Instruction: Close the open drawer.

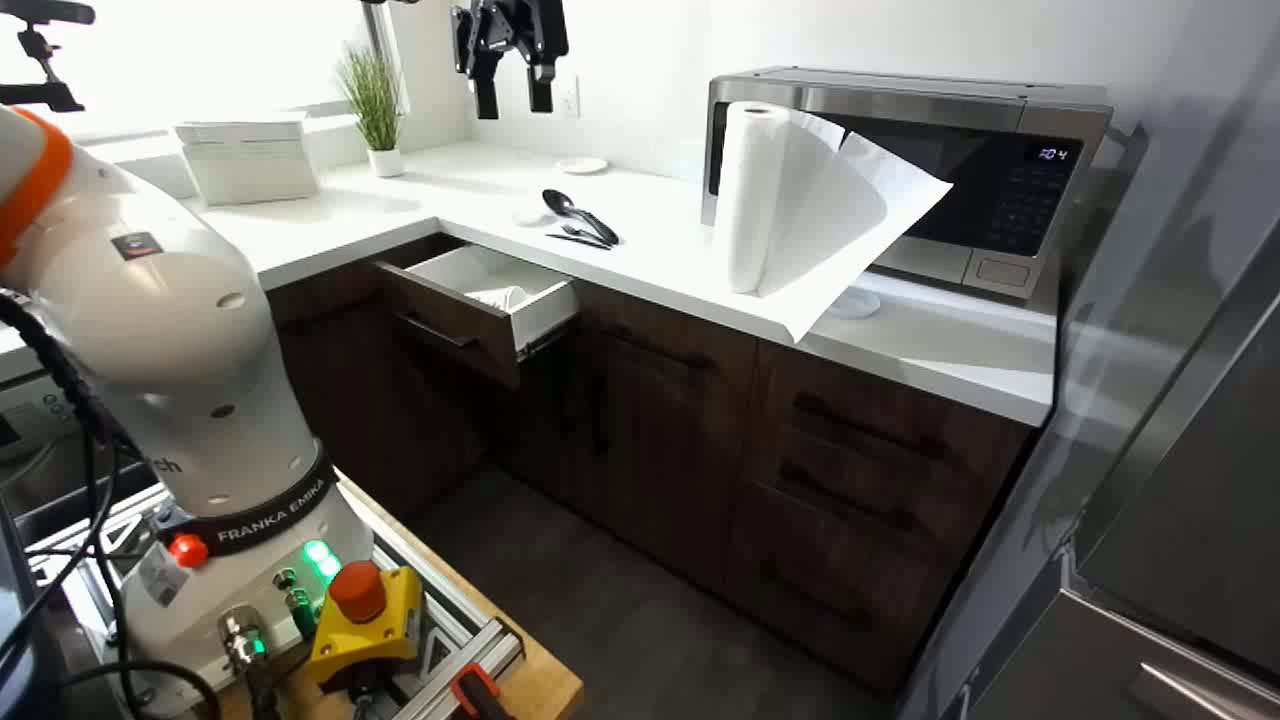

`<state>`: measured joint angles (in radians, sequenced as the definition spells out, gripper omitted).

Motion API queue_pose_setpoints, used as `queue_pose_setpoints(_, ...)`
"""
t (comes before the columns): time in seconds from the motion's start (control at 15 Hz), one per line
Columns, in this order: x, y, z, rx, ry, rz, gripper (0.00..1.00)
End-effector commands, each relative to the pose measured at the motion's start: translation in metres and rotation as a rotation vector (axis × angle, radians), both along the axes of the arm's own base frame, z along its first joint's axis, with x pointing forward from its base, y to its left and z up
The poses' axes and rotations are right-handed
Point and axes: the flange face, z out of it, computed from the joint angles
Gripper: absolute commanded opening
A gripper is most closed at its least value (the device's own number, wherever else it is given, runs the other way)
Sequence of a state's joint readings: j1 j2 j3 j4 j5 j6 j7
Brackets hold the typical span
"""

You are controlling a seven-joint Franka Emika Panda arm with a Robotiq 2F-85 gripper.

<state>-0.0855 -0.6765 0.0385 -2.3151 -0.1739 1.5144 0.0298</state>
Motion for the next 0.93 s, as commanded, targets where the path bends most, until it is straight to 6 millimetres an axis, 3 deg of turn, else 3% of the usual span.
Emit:
queue_pose_setpoints(0.0, 0.000, 0.000, 0.001, 0.000, 0.001, 0.000, 1.00)
queue_pose_setpoints(0.6, 0.000, 0.000, 0.001, 0.000, 0.001, 0.000, 1.00)
queue_pose_setpoints(0.8, 0.025, 0.031, -0.040, 0.013, 0.128, 0.113, 1.00)
queue_pose_setpoints(0.87, 0.031, 0.053, -0.059, 0.021, 0.148, 0.162, 1.00)
